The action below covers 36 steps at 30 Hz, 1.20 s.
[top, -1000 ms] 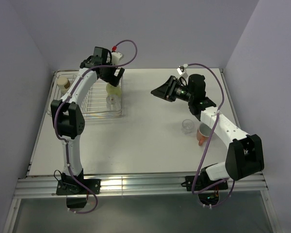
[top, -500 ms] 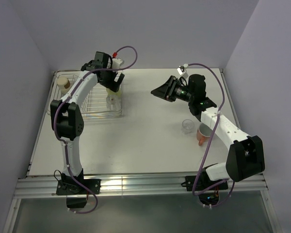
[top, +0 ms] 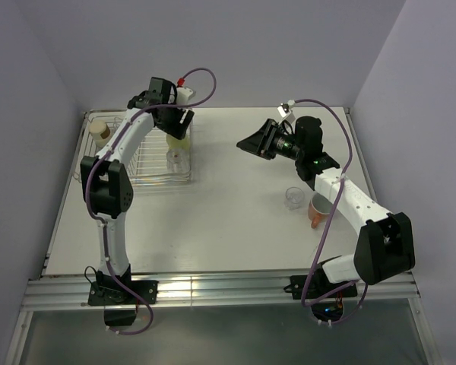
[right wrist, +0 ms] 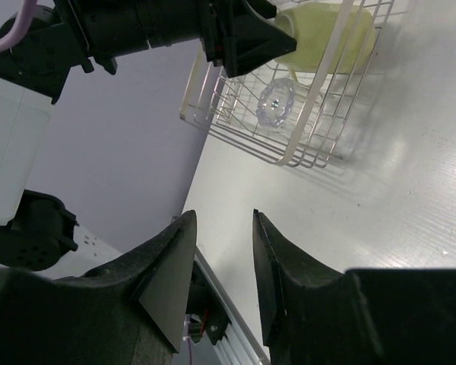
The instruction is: Load the cups into the dish rack
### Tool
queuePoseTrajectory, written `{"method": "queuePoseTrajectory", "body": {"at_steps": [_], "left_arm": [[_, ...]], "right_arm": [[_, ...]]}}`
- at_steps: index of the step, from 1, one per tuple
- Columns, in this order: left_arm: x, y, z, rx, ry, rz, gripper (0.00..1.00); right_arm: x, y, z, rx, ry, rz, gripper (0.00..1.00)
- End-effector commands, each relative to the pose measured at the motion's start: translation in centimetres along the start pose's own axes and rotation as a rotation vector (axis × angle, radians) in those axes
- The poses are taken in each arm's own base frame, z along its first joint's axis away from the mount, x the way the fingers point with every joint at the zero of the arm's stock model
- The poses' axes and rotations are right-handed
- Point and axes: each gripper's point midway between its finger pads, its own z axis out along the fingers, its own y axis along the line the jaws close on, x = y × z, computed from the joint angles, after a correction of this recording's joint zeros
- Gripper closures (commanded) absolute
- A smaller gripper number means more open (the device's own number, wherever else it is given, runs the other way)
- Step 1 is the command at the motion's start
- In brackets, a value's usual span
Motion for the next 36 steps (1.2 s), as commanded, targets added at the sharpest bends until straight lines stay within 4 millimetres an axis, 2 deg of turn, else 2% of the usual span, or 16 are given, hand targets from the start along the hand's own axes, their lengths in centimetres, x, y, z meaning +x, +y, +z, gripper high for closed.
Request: {"method": "queuePoseTrajectory", "body": {"at_steps": [1, 7, 14, 23, 31, 36], "left_arm": [[-1.1, 0.1, 0.2, 0.000, -0.018, 0.007, 0.26], [-1.3, 0.5, 1.2, -0.013, -0.016, 0.007, 0.29], [-1.5, 0.9, 1.7, -0.026, -0.022, 0.009, 0.27], [-1.7, 2.1, 2.6, -0.080, -0.037, -0.007, 0.18], [-2.3, 4.0, 2.7, -0.137, -0.067, -0.039, 0.15], [-2.4, 4.4, 3.1, -0.149, -0.065, -0.041, 0.15]], "right_arm": [[-1.4, 2.0, -0.1, -0.038, -0.032, -0.064, 0.57], [-1.5, 1.7, 0.2, -0.030, -0.025, -0.064, 0.57], [-1.4, 1.3, 0.5, -0.025, -0.021, -0.060, 0.57], [-1.2, 0.9, 0.5, -0.014, -0.017, -0.058, 0.57], [-1.1, 0.6, 0.6, -0.006, -0.013, -0.056, 0.57], [-1.0, 0.4, 0.6, 0.001, -0.012, -0.056, 0.57]]}}
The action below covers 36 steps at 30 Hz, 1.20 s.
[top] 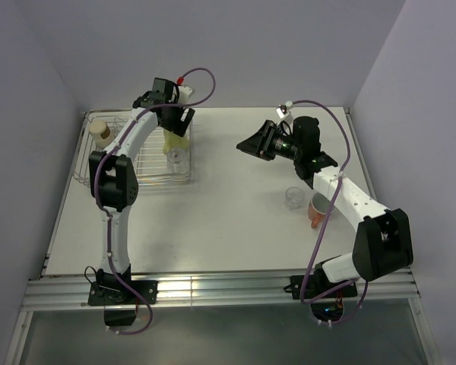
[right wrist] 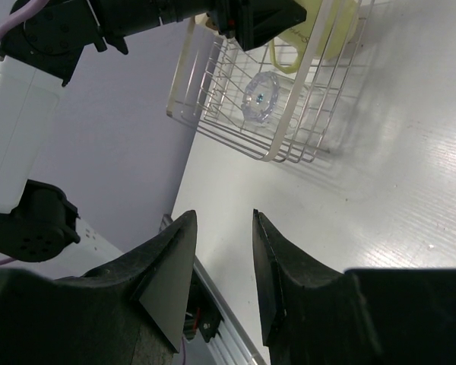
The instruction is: Load the cups into the dish rack
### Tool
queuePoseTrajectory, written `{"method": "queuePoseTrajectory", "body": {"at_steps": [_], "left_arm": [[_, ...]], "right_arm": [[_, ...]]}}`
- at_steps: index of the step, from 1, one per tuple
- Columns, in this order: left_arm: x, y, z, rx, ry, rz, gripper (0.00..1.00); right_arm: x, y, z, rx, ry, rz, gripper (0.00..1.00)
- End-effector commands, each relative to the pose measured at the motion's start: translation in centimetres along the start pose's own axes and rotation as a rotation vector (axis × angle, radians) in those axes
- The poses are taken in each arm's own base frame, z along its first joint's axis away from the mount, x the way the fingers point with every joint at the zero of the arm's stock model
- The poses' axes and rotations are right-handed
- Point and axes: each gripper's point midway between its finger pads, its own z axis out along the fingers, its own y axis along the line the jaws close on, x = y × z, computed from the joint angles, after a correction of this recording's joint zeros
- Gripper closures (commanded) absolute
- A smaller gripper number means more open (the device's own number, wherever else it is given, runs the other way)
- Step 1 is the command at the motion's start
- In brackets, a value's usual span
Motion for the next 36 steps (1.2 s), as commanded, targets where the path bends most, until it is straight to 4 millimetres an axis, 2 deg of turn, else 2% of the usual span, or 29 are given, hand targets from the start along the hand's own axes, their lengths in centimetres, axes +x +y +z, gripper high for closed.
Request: {"method": "queuePoseTrajectory", "body": {"at_steps": [1, 7, 17, 21, 25, 30, 32, 33, 34, 36], "left_arm": [[-1.7, 1.6, -0.3, -0.056, -0.050, -0.010, 0.15], [-1.8, 0.9, -0.5, -0.023, -0.064, 0.004, 0.15], [-5.4, 0.1, -3.9, -0.003, -0.191, 0.009, 0.09], [-6.1, -0.1, -4.7, -0.010, -0.211, 0.015, 0.08], [-6.8, 0.6, -5.7, -0.047, -0.239, 0.005, 0.08], [-8.8, 2.5, -8.6, -0.150, -0.314, -0.009, 0.07], [-9.8, 3.0, -10.3, -0.177, -0.354, -0.029, 0.07], [-10.2, 3.2, -11.0, -0.192, -0.374, -0.039, 0.08], [-10.9, 3.4, -12.6, -0.202, -0.407, -0.065, 0.08], [-11.5, 3.4, -14.0, -0.202, -0.448, -0.113, 0.09]], "right_arm": [[-1.5, 1.7, 0.1, -0.031, -0.033, -0.058, 0.57], [-1.5, 1.7, 0.2, -0.035, -0.036, -0.051, 0.57], [-1.6, 1.9, 0.0, -0.030, -0.039, -0.058, 0.57], [-1.7, 2.0, -0.1, -0.028, -0.041, -0.061, 0.57], [-1.9, 2.2, -0.3, -0.019, -0.047, -0.071, 0.57], [-2.4, 2.2, -0.9, 0.027, -0.062, -0.100, 0.57], [-3.2, 2.3, -1.1, 0.054, -0.087, -0.118, 0.57], [-2.8, 1.9, -1.5, 0.086, -0.075, -0.117, 0.57], [-3.1, 1.8, -1.8, 0.107, -0.084, -0.121, 0.57], [-3.5, 1.4, -2.7, 0.176, -0.107, -0.138, 0.57]]}}
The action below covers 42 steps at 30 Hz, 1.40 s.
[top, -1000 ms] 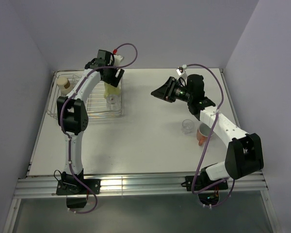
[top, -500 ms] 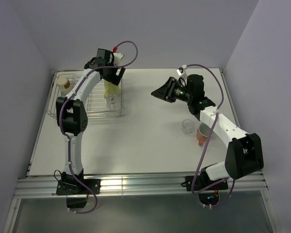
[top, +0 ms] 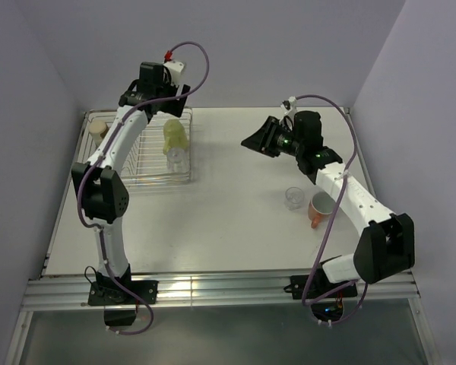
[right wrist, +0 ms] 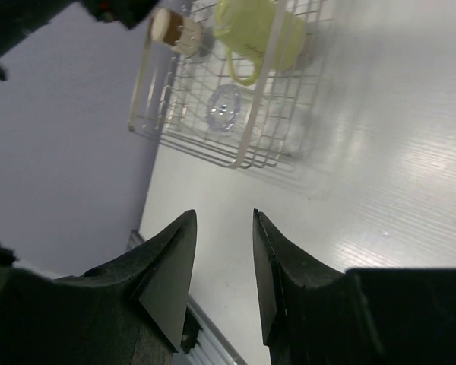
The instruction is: Load the cups into the dish rack
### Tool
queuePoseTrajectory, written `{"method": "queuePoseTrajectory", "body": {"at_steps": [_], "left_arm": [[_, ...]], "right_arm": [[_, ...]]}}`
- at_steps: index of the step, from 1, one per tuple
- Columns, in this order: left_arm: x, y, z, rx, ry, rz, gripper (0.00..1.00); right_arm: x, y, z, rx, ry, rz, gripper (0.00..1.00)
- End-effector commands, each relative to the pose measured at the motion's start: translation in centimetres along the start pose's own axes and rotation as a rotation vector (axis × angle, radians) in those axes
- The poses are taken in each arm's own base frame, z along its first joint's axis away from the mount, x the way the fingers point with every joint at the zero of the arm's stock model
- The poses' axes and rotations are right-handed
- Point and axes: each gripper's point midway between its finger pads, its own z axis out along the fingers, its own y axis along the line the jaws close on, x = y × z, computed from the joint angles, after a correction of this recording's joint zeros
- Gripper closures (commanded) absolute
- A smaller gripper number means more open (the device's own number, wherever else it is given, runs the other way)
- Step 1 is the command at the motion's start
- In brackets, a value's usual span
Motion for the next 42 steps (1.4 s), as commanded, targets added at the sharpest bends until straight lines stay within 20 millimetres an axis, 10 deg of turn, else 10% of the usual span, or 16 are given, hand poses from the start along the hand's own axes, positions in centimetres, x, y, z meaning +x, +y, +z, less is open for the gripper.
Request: {"method": "queuePoseTrajectory", "body": {"at_steps": [1, 11, 18, 33, 42], "left_arm": [[-7.0, 1.3, -6.6, -0.043, -0.222, -0.139, 0.07], [-10.6, -8.3, -17.9, 0.186, -0.453, -0.385, 0.01], [-8.0, -17.2, -23.4, 0.341, -0.442, -0.387, 0.01], [1.7, -14.8, -25.9, 0.251, -0.280, -0.465, 0.01], [3.7, -13.2, -25.9, 0.174, -0.319, -0.502, 0.01]], "right_arm": [[-2.3, 1.3, -2.6, 0.086, -0.086, -0.092, 0.57], [-1.1, -5.1, -9.3, 0.498, -0.160, -0.154, 0.55], [3.7, -11.1, -11.7, 0.695, -0.077, -0.142, 0.53], [7.6, -18.3, -10.6, 0.905, 0.066, -0.120, 0.60], [8.6, -20.2, -9.4, 0.939, 0.121, -0.112, 0.62]]}}
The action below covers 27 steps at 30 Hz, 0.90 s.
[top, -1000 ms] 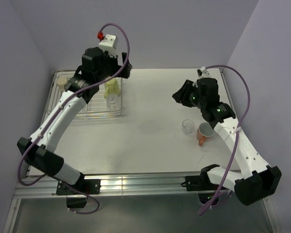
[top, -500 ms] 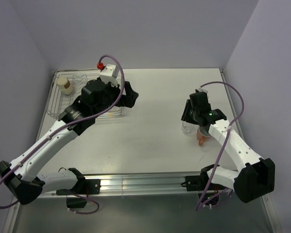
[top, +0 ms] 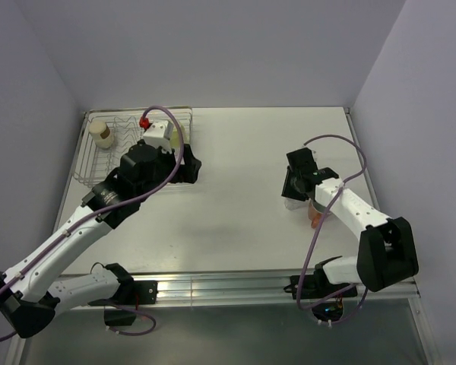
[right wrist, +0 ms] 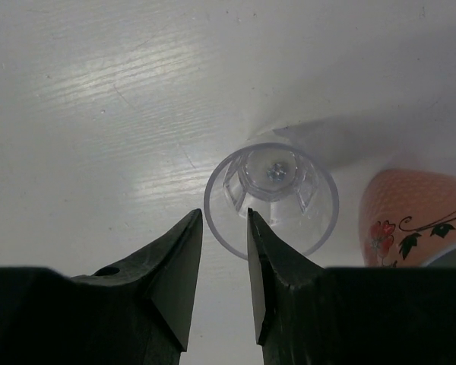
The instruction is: Load the cups into the dish rack
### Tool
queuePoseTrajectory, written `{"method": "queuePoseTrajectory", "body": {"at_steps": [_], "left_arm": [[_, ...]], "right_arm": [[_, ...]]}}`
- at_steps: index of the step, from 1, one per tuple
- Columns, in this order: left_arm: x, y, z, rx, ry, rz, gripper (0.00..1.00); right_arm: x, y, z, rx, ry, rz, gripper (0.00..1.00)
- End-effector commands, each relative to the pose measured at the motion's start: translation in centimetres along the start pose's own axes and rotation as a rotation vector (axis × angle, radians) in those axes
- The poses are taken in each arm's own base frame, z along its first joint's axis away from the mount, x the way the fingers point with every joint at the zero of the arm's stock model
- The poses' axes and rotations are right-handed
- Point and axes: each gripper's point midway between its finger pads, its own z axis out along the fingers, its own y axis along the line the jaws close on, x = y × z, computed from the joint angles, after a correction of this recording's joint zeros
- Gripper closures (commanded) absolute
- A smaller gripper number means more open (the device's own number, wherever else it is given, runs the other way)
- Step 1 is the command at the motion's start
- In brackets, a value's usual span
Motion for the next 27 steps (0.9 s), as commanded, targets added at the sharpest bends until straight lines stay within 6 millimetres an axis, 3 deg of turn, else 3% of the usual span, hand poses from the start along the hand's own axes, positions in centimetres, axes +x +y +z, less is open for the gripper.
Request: {"method": "queuePoseTrajectory", "body": {"at_steps": [1, 12, 15, 18, 19, 23, 24, 25, 26, 27], "left_arm": [[-2.1, 0.9, -1.2, -0.042, -0.101, -0.033, 0.01], [-0.1, 2.3, -0.5, -0.103, -0.084, -0.066, 0.01], [0.3, 2.1, -0.3, -0.096, -0.058, -0.056, 0.01], [0.7, 1.4, -0.3, -0.047, -0.047, -0.050, 0.01], [0.7, 1.4, -0.4, -0.044, -0.053, -0.054, 0.01], [-0.4, 1.5, -1.0, -0.024, -0.090, -0.098, 0.01], [0.3, 1.1, -0.8, 0.002, -0.036, -0.089, 0.01], [0.4, 1.2, -0.6, 0.001, -0.004, -0.080, 0.01], [-1.1, 0.9, -0.8, 0.002, -0.014, -0.073, 0.01], [-0.7, 1.3, -0.5, -0.025, 0.016, -0.054, 0.01]], "right_arm": [[-1.3, 0.4, 0.5, 0.001, -0.048, -0.005, 0.62], [-0.6, 0.2, 2.3, 0.031, -0.012, -0.020, 0.69], [-0.6, 0.2, 2.5, 0.035, -0.009, -0.026, 0.80], [-0.8, 0.4, 2.4, 0.028, -0.002, -0.031, 0.99], [-0.8, 0.7, 2.1, 0.016, 0.006, -0.034, 1.00], [-3.7, 3.6, -1.7, -0.123, -0.053, -0.015, 1.00], [-4.3, 4.4, -2.7, -0.165, -0.065, -0.013, 1.00], [-5.7, 6.3, -4.9, -0.262, -0.095, -0.014, 1.00], [-6.2, 7.2, -6.1, -0.310, -0.108, -0.014, 1.00], [-6.7, 8.4, -7.3, -0.362, -0.121, -0.019, 1.00]]}}
